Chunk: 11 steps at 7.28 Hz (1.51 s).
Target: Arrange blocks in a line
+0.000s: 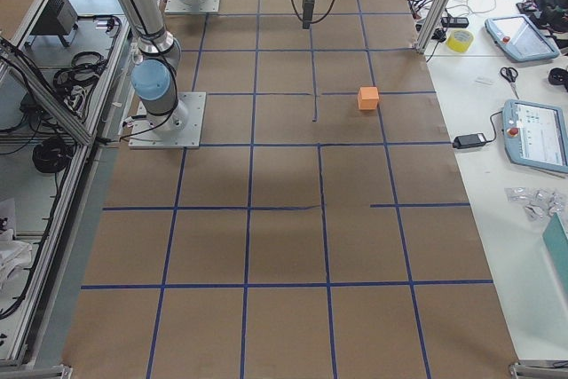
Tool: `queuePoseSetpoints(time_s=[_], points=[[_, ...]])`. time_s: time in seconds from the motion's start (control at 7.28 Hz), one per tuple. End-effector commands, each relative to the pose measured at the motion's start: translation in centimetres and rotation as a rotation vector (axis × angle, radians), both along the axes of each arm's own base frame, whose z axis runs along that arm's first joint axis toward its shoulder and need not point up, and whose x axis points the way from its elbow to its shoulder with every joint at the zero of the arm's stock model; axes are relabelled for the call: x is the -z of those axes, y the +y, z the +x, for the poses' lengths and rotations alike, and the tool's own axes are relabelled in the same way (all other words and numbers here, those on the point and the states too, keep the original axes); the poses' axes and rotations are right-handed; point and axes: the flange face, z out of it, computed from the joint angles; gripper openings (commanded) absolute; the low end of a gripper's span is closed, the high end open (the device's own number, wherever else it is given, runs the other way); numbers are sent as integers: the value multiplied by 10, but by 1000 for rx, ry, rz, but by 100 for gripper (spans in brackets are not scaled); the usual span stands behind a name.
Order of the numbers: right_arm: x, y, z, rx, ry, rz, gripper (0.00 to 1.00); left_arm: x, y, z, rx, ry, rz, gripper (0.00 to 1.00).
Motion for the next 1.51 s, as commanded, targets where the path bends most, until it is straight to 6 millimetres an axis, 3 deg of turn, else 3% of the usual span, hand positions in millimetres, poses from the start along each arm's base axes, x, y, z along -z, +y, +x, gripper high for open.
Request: queuePoseSetpoints(time_s=[0.0,0.27,1.1,1.37], points=[[2,-1,0,-1,0,4,100,-4,4,0,2,0,-6,100],[4,-2,0,0,-3,5,100,8,3,-1,-4,0,16,100],[2,-5,0,-4,-1,-18,100,7,12,-3,0,0,13,100],[3,-13,-8,43,5,-35,100,11,8,-3,-1,0,17,100]])
